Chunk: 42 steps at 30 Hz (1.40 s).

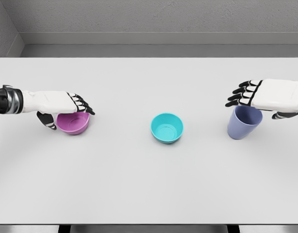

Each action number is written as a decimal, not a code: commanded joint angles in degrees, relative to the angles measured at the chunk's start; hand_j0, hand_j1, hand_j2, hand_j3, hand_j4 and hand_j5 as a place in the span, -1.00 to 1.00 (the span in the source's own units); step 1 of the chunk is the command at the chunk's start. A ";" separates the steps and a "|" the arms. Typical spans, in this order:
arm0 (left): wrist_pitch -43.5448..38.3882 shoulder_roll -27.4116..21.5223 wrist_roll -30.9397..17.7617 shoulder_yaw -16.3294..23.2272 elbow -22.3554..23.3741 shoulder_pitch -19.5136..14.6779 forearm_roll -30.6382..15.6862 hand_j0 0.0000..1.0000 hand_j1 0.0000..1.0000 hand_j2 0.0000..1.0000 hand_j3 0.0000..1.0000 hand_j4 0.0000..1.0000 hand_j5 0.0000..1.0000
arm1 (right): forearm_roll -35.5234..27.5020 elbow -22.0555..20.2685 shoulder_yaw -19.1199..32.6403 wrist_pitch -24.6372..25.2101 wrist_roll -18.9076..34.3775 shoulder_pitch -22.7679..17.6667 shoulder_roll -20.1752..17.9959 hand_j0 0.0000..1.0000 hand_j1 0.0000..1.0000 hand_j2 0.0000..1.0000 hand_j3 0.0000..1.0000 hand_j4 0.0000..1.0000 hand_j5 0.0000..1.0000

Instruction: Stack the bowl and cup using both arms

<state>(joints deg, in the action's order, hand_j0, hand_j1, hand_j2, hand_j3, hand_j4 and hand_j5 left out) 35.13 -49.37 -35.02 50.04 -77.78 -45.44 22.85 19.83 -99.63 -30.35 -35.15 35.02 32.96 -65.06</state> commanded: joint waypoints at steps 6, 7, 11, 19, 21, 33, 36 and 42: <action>-0.13 0.24 0.02 0.06 0.00 0.00 -0.26 1.00 1.00 1.00 1.00 1.00 1.00 | 1.35 1.54 -0.06 0.15 -0.02 0.09 1.42 1.00 1.00 1.00 1.00 1.00 1.00; -0.13 0.68 0.02 0.14 0.00 0.00 -0.17 1.00 1.00 1.00 1.00 1.00 1.00 | 1.35 1.54 -0.06 0.15 -0.02 0.09 1.42 1.00 1.00 1.00 1.00 1.00 1.00; -0.13 0.85 0.02 0.23 0.00 0.00 -0.17 1.00 1.00 1.00 1.00 1.00 1.00 | 2.14 1.54 -0.15 0.15 -0.02 0.00 1.51 1.00 1.00 1.00 1.00 1.00 1.00; -0.13 0.85 0.02 0.32 0.00 0.18 -0.17 1.00 1.00 1.00 1.00 1.00 1.00 | 3.73 1.81 -0.24 0.15 -0.02 -0.09 2.74 1.00 1.00 1.00 1.00 1.00 1.00; -0.13 0.85 0.02 0.32 0.09 0.18 -0.17 1.00 1.00 1.00 1.00 1.00 1.00 | 3.81 2.07 -0.15 0.15 -0.02 0.00 2.74 1.00 1.00 1.00 1.00 1.00 1.00; -0.13 1.38 0.02 1.38 0.00 0.18 -0.17 1.00 1.00 1.00 1.00 1.00 1.00 | 3.90 2.16 -1.20 0.15 -0.02 -0.09 3.36 1.00 1.00 1.00 1.00 1.00 1.00; -0.13 1.38 0.02 1.38 0.00 0.26 -0.17 1.00 1.00 1.00 1.00 1.00 1.00 | 4.96 2.16 -1.64 0.15 -0.02 -0.09 3.88 1.00 1.00 1.00 1.00 1.00 1.00; -0.13 1.38 0.02 1.38 0.00 0.26 -0.08 0.92 0.92 0.92 0.92 0.92 0.92 | 5.04 2.77 -1.64 0.15 -0.02 -0.09 3.89 1.00 1.00 1.00 1.00 1.00 1.00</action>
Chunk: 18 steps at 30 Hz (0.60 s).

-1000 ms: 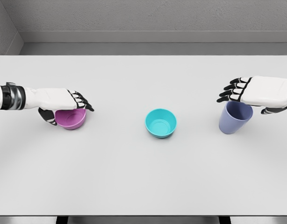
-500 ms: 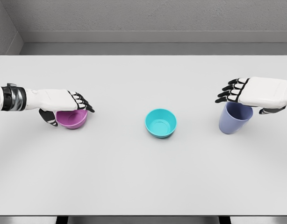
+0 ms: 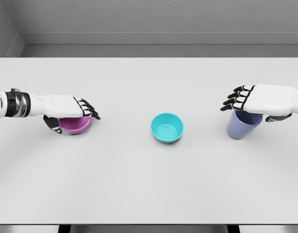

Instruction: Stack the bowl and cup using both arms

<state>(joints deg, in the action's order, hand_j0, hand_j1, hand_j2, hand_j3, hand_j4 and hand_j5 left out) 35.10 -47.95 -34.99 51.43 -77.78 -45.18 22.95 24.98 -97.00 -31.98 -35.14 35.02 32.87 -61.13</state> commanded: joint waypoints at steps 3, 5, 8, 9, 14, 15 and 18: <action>-0.10 -0.12 -0.01 -0.02 0.00 0.00 -0.18 0.42 0.42 0.42 0.42 0.42 0.42 | -0.11 0.14 -0.01 0.14 -0.02 0.00 -0.13 1.00 1.00 1.00 1.00 1.00 1.00; -0.10 -0.04 -0.01 0.07 -0.09 0.00 -0.18 0.28 0.28 0.28 0.28 0.28 0.28 | -0.11 0.14 -0.01 0.14 -0.02 0.00 -0.13 1.00 1.00 1.00 1.00 1.00 1.00; -0.10 -0.12 -0.01 0.07 -0.09 0.00 -0.18 0.10 0.10 0.10 0.10 0.10 0.10 | -0.11 0.14 -0.01 0.14 -0.02 0.00 -0.30 1.00 1.00 1.00 1.00 1.00 1.00; -0.10 -0.04 -0.01 0.16 -0.09 0.00 -0.18 0.09 0.09 0.09 0.09 0.09 0.09 | -0.11 0.14 -0.01 0.14 -0.02 0.00 -0.30 1.00 1.00 1.00 1.00 1.00 1.00; -0.10 -0.12 -0.01 0.33 -0.09 -0.35 -0.18 0.08 0.08 0.08 0.08 0.08 0.08 | -0.11 0.14 -0.01 0.14 -0.02 -0.26 -0.30 1.00 1.00 1.00 1.00 1.00 1.00; -0.10 -0.12 -0.01 0.33 -0.09 -0.61 -0.18 0.08 0.08 0.08 0.08 0.08 0.08 | -0.11 0.14 -0.01 0.14 -0.02 -0.44 -0.30 1.00 1.00 1.00 1.00 1.00 1.00; -0.10 0.05 -0.01 0.25 -0.53 -1.23 -0.36 0.08 0.08 0.08 0.08 0.08 0.08 | -0.11 0.14 -0.01 0.14 -0.02 -0.44 -0.21 1.00 1.00 1.00 1.00 1.00 1.00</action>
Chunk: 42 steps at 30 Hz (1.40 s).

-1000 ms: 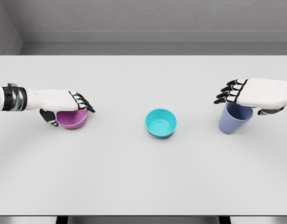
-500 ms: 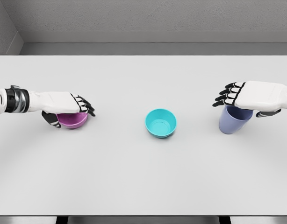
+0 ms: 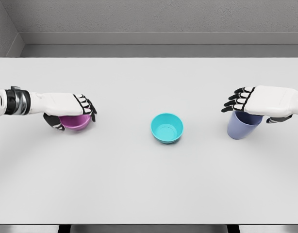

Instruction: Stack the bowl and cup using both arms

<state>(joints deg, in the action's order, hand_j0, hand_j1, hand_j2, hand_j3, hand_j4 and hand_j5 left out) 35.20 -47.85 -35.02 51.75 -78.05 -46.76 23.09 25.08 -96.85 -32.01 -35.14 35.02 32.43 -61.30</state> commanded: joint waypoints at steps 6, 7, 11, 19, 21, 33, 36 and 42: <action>-0.20 4.96 0.02 0.02 -0.43 -2.72 -0.59 0.08 0.08 0.08 0.08 0.08 0.08 | -0.21 0.00 0.02 0.14 -0.02 0.00 -0.05 1.00 1.00 1.00 1.00 1.00 1.00; -0.20 5.75 0.02 0.02 -1.22 -3.34 -0.59 0.08 0.08 0.08 0.08 0.08 0.08 | -0.21 0.00 0.02 0.14 -0.02 0.00 -0.05 1.00 1.00 1.00 1.00 1.00 1.00; -0.20 9.26 0.02 0.02 -4.04 -4.31 -0.68 0.08 0.08 0.08 0.08 0.08 0.08 | -0.21 0.00 0.02 0.14 -0.02 0.00 0.04 1.00 1.00 1.00 1.00 1.00 1.00; -0.20 18.58 0.02 0.98 -3.95 -6.77 -0.76 0.08 0.08 0.08 0.08 0.08 0.08 | -0.12 0.00 -0.59 0.14 -0.02 -0.18 0.13 1.00 1.00 1.00 1.00 1.00 1.00; -0.20 20.51 0.02 1.68 -3.95 -7.73 -0.76 0.08 0.08 0.08 0.08 0.08 0.08 | -0.12 0.00 -0.59 0.14 -0.02 -0.18 0.22 1.00 1.00 1.00 1.00 1.00 1.00; -0.20 25.35 0.02 5.91 -3.51 -9.58 -0.24 0.09 0.09 0.09 0.09 0.09 0.09 | 1.72 1.76 -1.91 0.14 -0.02 -0.18 1.89 1.00 1.00 1.00 1.00 1.00 1.00; -0.20 25.44 0.02 5.91 -3.42 -9.58 -0.15 0.09 0.09 0.09 0.09 0.09 0.09 | 1.72 1.84 -2.00 0.14 -0.02 -0.26 1.89 1.00 1.00 1.00 1.00 1.00 1.00; -0.20 26.49 0.02 7.66 -0.35 -9.49 0.82 0.10 0.10 0.10 0.10 0.10 0.10 | 1.98 2.20 -2.09 0.14 -0.02 -0.35 2.15 1.00 1.00 1.00 1.00 1.00 1.00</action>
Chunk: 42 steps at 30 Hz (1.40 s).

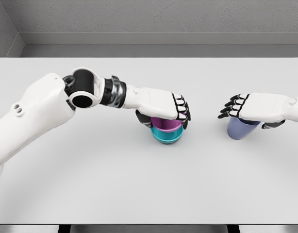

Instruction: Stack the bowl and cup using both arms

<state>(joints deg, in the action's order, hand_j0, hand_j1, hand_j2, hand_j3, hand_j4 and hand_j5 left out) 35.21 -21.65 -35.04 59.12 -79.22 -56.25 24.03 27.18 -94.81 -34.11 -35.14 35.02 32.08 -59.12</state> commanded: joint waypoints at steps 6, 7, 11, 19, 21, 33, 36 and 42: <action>-0.21 0.82 0.04 0.38 1.44 0.09 -0.12 0.10 0.10 0.10 0.10 0.10 0.10 | 0.16 0.15 0.01 0.14 -0.02 0.00 0.41 1.00 1.00 1.00 1.00 1.00 1.00; -0.21 0.82 0.04 0.90 1.44 0.09 -0.12 0.11 0.11 0.11 0.11 0.11 0.11 | 0.16 0.15 0.01 0.14 -0.02 0.00 0.41 1.00 1.00 1.00 1.00 1.00 1.00; -0.21 0.82 0.04 1.70 1.53 0.09 -0.12 0.14 0.14 0.14 0.14 0.14 0.14 | 0.24 0.15 0.01 0.14 -0.02 0.00 0.41 1.00 1.00 1.00 1.00 1.00 1.00; -0.21 0.73 0.04 1.70 2.14 0.09 -0.56 0.61 0.61 0.61 0.61 0.61 0.61 | 0.24 0.15 0.10 0.14 -0.02 0.09 0.41 1.00 1.00 1.00 1.00 1.00 1.00; -0.21 0.73 0.04 1.70 2.14 0.09 -0.65 0.89 0.89 0.89 0.89 0.89 0.89 | 0.24 0.15 0.10 0.14 -0.02 0.09 0.41 1.00 1.00 1.00 1.00 1.00 1.00; -0.21 0.12 0.04 1.70 2.05 -0.09 -1.96 1.00 1.00 1.00 1.00 1.00 1.00 | 0.24 0.15 0.36 0.14 -0.02 0.09 0.41 1.00 1.00 1.00 1.00 1.00 1.00; -0.21 -2.26 0.04 1.70 1.61 -1.93 -4.86 1.00 1.00 1.00 1.00 1.00 1.00 | 0.24 0.15 0.36 0.14 -0.02 0.09 0.41 1.00 1.00 1.00 1.00 1.00 1.00; -0.21 -15.87 0.04 -0.85 -1.64 -5.54 -15.06 1.00 1.00 1.00 1.00 1.00 1.00 | 0.24 0.15 0.36 0.14 -0.02 0.00 0.41 1.00 1.00 1.00 1.00 1.00 1.00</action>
<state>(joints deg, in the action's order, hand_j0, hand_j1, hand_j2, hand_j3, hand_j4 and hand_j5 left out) 35.13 -32.72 -35.02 59.62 -80.17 -61.70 12.47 27.63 -94.65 -33.77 -35.13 35.02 32.08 -58.65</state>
